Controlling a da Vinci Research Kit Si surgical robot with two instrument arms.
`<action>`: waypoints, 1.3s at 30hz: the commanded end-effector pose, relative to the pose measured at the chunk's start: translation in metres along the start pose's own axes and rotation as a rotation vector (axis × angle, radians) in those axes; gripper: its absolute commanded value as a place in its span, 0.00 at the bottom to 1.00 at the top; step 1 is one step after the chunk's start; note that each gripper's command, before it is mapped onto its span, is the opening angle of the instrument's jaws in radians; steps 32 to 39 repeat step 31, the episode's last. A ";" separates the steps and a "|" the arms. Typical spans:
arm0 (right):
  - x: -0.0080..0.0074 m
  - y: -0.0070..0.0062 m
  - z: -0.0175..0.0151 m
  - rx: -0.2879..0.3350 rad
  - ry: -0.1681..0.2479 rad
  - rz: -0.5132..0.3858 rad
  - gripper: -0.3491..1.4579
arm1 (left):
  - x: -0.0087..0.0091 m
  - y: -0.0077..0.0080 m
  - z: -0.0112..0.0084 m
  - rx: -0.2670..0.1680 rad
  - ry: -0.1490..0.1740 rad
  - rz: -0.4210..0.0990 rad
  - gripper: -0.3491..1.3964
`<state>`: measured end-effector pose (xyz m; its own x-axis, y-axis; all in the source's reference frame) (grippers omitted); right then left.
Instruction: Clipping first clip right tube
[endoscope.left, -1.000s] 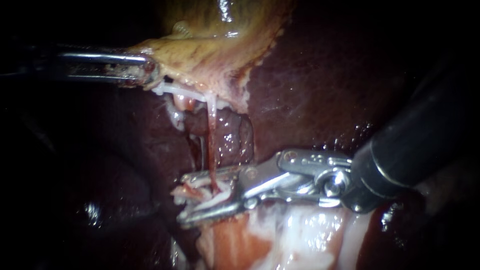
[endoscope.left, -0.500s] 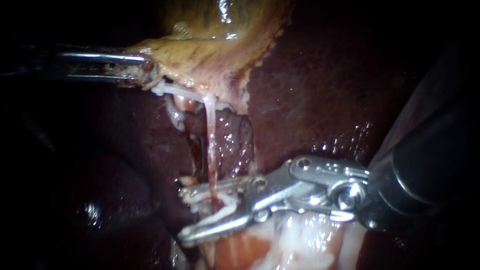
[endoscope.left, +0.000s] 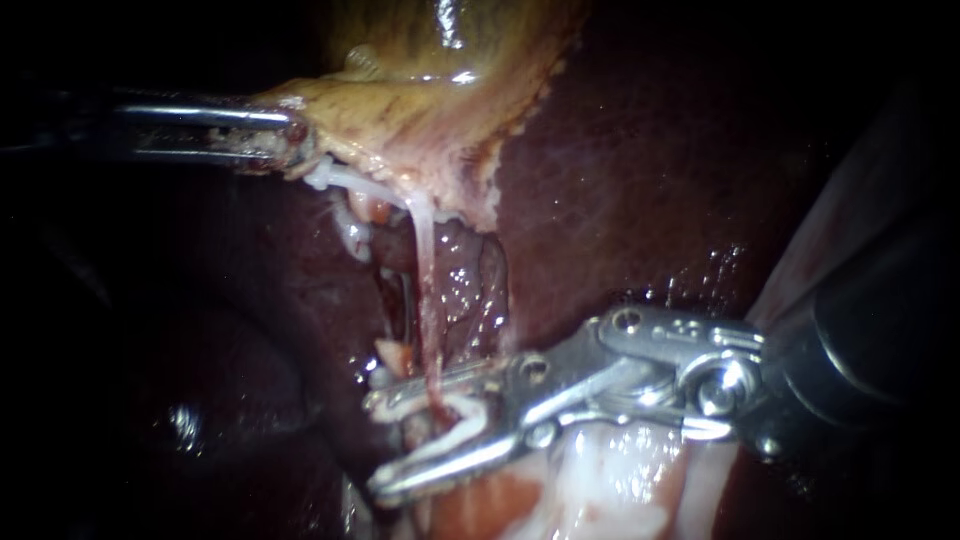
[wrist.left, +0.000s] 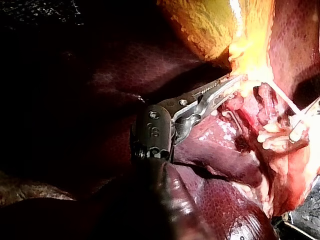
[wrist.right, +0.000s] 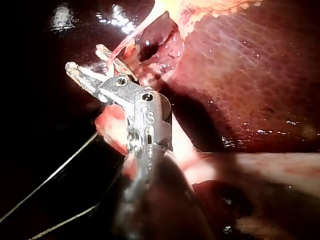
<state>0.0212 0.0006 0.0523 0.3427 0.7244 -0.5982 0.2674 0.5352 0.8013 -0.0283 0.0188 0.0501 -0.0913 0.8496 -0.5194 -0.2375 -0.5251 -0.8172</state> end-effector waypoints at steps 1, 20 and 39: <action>-0.0002 0.0000 -0.0002 0.000 -0.001 0.004 0.30 | 0.0000 0.0000 0.0000 0.000 0.000 0.000 0.00; -0.0001 0.0002 -0.0010 -0.007 -0.016 0.095 0.00 | 0.0000 0.0000 -0.0001 0.000 0.000 0.000 0.00; -0.0004 0.0004 -0.0012 -0.010 -0.021 0.094 0.00 | 0.0000 0.0000 -0.0001 0.000 0.000 0.000 0.00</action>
